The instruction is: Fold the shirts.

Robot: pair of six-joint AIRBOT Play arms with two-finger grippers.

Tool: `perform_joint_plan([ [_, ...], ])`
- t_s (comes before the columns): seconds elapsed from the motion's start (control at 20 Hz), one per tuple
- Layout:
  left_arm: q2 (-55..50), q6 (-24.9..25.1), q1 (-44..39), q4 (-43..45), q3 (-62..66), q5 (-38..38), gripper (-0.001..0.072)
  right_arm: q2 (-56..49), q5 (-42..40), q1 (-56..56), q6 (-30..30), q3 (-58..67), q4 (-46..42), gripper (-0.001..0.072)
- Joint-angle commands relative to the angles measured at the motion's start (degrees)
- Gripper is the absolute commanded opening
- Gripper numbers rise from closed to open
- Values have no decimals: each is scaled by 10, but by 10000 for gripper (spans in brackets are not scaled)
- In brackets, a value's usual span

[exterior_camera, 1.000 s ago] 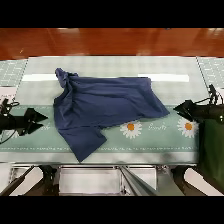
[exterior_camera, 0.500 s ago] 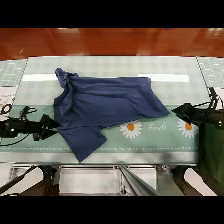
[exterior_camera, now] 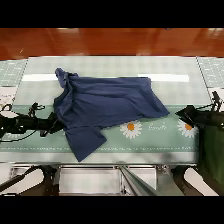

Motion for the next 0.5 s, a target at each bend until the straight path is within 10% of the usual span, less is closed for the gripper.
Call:
perform_joint_plan([
  [0.0,-1,7,-3,3,0,13,18,-44,3,-3,0,0,21,411],
  [0.45,-1,7,-3,3,0,15,18,-218,-55,120,-55,74,148,403],
])
